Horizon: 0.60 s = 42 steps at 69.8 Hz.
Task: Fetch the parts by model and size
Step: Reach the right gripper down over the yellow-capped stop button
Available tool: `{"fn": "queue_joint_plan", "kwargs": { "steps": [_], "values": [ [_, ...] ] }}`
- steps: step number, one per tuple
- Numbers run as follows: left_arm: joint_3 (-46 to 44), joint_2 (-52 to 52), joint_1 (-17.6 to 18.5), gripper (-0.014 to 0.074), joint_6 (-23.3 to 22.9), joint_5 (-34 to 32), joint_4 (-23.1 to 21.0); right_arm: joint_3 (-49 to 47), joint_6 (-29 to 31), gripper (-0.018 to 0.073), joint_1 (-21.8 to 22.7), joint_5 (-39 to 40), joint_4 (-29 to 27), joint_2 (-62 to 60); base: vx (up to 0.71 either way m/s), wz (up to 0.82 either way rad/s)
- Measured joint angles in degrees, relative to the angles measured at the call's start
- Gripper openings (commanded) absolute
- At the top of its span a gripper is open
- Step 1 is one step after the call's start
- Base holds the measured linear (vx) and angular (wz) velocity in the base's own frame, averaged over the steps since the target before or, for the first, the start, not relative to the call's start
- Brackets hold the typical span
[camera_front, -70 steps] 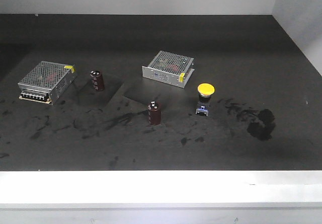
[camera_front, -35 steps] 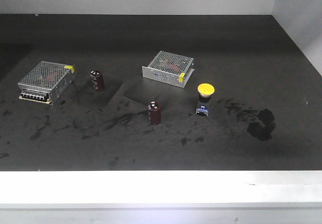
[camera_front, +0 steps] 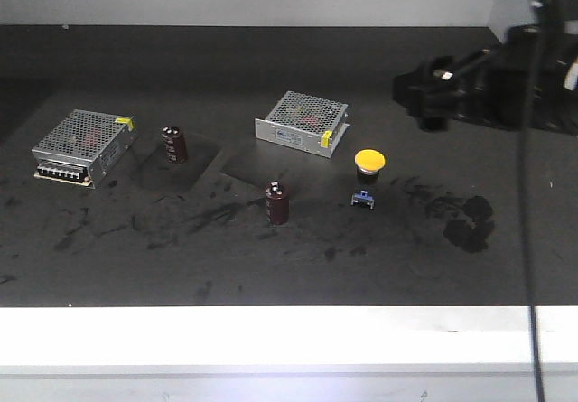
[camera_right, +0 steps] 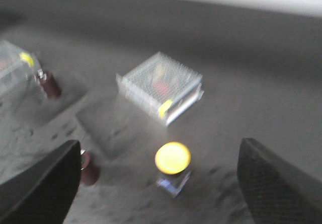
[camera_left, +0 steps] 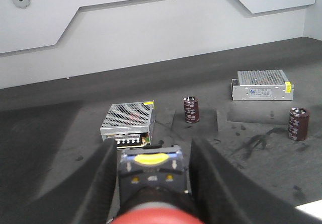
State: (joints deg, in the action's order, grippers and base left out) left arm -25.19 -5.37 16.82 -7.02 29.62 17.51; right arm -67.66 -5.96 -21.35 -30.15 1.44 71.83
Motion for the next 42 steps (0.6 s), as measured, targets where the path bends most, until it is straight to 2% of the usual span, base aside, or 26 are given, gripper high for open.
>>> {"fn": "queue_joint_plan", "kwargs": {
  "steps": [19, 30, 42],
  "values": [
    [0.0, 0.0, 0.0, -0.0006, 0.0, 0.0, 0.0, -18.6, -8.8, 0.0594, -0.9, -16.7, 1.9, 16.7, 0.00, 0.00],
    [0.0, 0.0, 0.0, -0.0006, 0.0, 0.0, 0.0, -27.9, -15.5, 0.0594, -1.4, -26.7, 5.6, 25.6, 0.00, 0.00],
    [0.0, 0.0, 0.0, -0.0006, 0.0, 0.5, 0.0, -37.6, -17.9, 0.0594, -1.4, -37.4, 6.8, 34.6, 0.00, 0.00]
  ]
}}
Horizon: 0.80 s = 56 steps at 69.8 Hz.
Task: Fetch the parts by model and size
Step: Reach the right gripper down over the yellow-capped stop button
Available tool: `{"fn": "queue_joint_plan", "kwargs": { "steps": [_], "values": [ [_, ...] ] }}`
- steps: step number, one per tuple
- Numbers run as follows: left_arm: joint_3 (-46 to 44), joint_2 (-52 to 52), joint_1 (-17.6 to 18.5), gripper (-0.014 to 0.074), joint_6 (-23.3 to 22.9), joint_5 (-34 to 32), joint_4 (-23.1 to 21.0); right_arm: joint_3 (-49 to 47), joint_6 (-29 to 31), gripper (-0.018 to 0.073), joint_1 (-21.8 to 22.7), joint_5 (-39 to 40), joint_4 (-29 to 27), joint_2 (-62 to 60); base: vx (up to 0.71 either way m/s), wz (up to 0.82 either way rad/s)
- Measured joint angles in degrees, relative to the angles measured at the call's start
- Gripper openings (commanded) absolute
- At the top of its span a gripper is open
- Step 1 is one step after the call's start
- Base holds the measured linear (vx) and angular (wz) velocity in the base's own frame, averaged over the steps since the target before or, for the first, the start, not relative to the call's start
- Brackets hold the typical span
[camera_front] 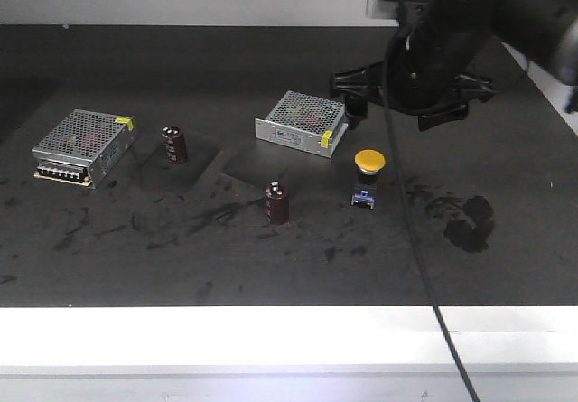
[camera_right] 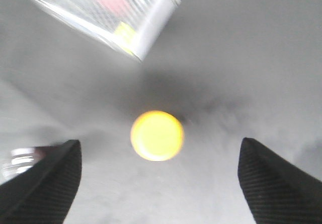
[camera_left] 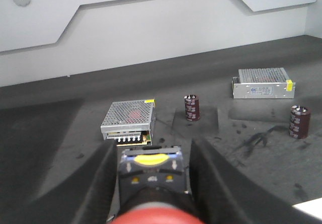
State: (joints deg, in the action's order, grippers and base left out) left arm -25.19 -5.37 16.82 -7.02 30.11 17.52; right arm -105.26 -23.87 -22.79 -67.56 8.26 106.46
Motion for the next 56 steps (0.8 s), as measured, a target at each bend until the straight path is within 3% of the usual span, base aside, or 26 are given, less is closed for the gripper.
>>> {"fn": "queue_joint_plan", "kwargs": {
  "steps": [19, 56],
  "values": [
    [0.0, 0.0, 0.0, -0.0006, 0.0, 0.0, 0.0, -10.0, -1.6, 0.0594, 0.4, -3.6, -3.1, 10.7, 0.00, 0.00],
    [0.0, 0.0, 0.0, -0.0006, 0.0, 0.0, 0.0, -10.8, -4.2, 0.0594, 1.3, -3.9, -4.3, 13.4, 0.00, 0.00]
  ]
}}
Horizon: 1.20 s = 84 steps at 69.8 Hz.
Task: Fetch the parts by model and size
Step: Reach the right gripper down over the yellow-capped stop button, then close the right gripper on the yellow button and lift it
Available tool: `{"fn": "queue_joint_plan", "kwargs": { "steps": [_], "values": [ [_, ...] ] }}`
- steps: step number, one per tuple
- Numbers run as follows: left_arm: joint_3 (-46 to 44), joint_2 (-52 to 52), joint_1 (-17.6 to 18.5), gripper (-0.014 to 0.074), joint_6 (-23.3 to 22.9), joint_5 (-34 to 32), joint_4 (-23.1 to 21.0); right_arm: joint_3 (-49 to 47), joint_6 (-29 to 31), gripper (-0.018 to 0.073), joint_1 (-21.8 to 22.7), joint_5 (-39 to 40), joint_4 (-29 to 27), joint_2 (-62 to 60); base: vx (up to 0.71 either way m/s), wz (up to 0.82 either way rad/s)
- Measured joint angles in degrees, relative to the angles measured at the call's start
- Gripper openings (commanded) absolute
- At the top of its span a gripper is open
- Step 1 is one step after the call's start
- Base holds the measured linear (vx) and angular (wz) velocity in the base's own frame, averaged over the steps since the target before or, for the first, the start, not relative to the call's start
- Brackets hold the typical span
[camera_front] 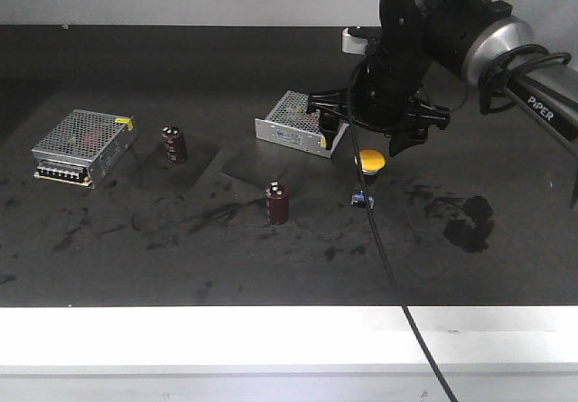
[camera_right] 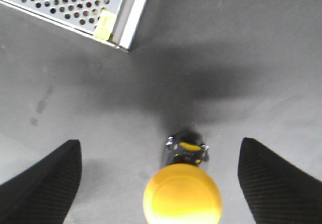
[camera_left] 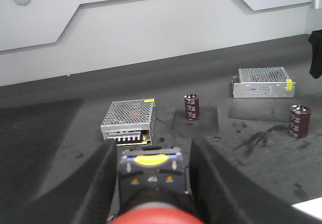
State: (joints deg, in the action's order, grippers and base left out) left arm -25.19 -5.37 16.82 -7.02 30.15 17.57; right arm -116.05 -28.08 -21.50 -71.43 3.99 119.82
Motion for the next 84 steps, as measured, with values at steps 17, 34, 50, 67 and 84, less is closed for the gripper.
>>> {"fn": "queue_joint_plan", "kwargs": {
  "steps": [17, 34, 50, 67, 84],
  "values": [
    [0.0, 0.0, 0.0, -0.0006, 0.0, 0.1, 0.0, 2.4, -0.1, 0.0591, 0.0, 0.0, 2.0, -3.4, 0.00, 0.00],
    [0.0, 0.0, 0.0, -0.0006, 0.0, 0.2, 0.0, 6.6, -0.1, 0.0591, 0.0, 0.0, 2.5, -3.9, 0.00, 0.00],
    [0.0, 0.0, 0.0, -0.0006, 0.0, 0.3, 0.0, 6.8, -0.1, 0.0591, 0.0, 0.1, 3.2, -3.5, 0.00, 0.00],
    [0.0, 0.0, 0.0, -0.0006, 0.0, 0.3, 0.0, 6.8, -0.1, 0.0591, 0.0, 0.1, 3.0, 0.5, 0.00, 0.00],
    [0.0, 0.0, 0.0, -0.0006, 0.0, 0.3, 0.0, 6.8, -0.4, 0.0587, 0.0, 0.2, 3.0, 2.2, 0.00, 0.00]
  ]
}}
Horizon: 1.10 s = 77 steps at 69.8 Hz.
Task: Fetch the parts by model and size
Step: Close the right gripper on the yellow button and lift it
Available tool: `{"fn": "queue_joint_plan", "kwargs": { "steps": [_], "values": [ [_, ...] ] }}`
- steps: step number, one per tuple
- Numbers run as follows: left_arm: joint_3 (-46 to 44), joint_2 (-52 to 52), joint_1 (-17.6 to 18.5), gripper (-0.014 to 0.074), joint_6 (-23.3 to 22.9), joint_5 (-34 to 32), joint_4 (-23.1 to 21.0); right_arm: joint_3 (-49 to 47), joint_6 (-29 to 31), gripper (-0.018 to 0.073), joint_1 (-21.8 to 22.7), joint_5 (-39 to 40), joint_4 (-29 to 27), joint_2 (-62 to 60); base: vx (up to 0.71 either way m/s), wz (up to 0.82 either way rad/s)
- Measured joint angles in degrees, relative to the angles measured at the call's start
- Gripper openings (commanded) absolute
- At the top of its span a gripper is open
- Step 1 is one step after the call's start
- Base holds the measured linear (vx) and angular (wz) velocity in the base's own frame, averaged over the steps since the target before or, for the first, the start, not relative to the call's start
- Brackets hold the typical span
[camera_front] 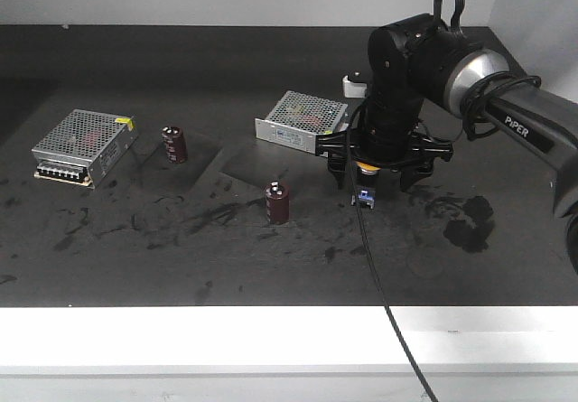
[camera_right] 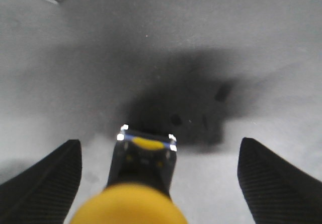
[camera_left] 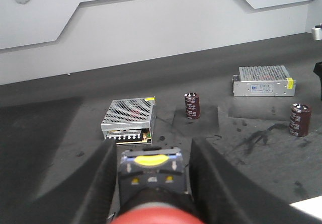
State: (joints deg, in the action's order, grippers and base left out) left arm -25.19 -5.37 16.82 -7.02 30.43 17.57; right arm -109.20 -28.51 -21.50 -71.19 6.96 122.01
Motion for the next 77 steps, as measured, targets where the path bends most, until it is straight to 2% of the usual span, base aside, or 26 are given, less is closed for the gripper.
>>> {"fn": "queue_joint_plan", "kwargs": {
  "steps": [11, 21, 29, 42, 68, 77],
  "values": [
    [0.0, 0.0, 0.0, -0.0006, 0.0, 0.0, 0.0, 0.0, -0.6, 0.0538, 0.0, 0.0, 0.0, 0.0, 0.00, 0.00],
    [0.0, 0.0, 0.0, -0.0006, 0.0, 0.0, 0.0, 0.0, -1.3, 0.0427, 0.0, 0.2, 0.0, 0.0, 0.00, 0.00],
    [0.0, 0.0, 0.0, -0.0006, 0.0, 0.0, 0.0, 0.0, -1.7, 0.0288, 0.0, 0.3, 0.0, 0.0, 0.00, 0.00],
    [0.0, 0.0, 0.0, -0.0006, 0.0, 0.0, 0.0, 0.0, -2.0, -0.0010, 0.0, 0.8, 0.0, 0.0, 0.00, 0.00],
    [0.0, 0.0, 0.0, -0.0006, 0.0, 0.0, 0.0, 0.0, -1.1, -0.0009, -0.2, 0.9, 0.1, 0.0, 0.00, 0.00],
    [0.0, 0.0, 0.0, -0.0006, 0.0, 0.0, 0.0, 0.0, 0.0, -0.0009, -1.5, 0.6, 3.0, -0.2, 0.00, 0.00]
  ]
}}
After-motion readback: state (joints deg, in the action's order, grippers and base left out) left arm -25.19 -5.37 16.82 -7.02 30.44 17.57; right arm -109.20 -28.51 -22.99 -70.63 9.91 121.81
